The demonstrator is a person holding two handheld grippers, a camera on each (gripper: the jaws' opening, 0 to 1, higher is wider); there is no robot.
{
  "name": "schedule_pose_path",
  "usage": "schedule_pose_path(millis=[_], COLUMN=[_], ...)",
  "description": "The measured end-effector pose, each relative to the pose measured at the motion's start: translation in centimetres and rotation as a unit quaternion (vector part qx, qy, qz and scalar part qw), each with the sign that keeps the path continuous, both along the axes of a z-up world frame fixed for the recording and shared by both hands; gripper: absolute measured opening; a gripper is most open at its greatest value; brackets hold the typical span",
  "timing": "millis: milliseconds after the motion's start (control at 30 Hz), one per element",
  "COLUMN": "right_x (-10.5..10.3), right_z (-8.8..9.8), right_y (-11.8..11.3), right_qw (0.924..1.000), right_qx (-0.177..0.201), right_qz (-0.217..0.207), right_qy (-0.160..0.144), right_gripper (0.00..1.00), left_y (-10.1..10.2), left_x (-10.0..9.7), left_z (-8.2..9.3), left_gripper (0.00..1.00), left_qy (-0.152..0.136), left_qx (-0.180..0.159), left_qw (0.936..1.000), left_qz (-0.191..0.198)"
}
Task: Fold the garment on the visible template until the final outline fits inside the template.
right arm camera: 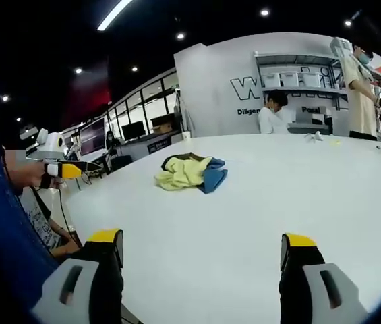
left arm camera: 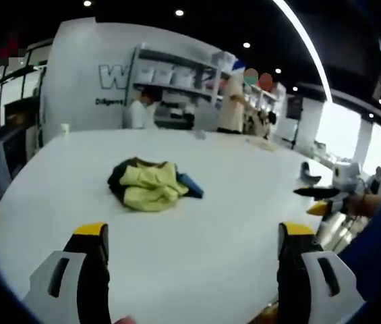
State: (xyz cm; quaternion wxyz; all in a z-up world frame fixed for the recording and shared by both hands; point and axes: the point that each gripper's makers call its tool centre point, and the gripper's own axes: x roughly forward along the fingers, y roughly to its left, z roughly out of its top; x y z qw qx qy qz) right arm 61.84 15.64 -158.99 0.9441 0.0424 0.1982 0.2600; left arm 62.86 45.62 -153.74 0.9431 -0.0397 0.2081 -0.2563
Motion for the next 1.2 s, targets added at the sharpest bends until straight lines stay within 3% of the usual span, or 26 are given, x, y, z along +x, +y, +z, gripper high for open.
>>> schedule_pose_path(millis=[533,1000,1200], right_x=[0.8,3.6,6.5], right_z=[-0.8,-1.4,-1.2], right_y=[0.9,1.9,3.3], right_qw=[0.9998,0.9993,0.9982], right_qx=[0.002,0.014,0.010], right_qz=[0.010,0.022,0.054], right_qy=[0.015,0.026,0.026], right_gripper=[0.93,0.90,0.89], left_y=[0.2,0.2,0.3], left_x=[0.6,1.9,2.3], left_z=[-0.5,-0.8,-0.9], left_gripper=[0.99,0.99,0.99], left_qy=[0.010,0.014,0.016], left_qx=[0.002,-0.005,-0.011], left_qw=[0.9999,0.9999,0.9998], left_qz=[0.000,-0.003,-0.002])
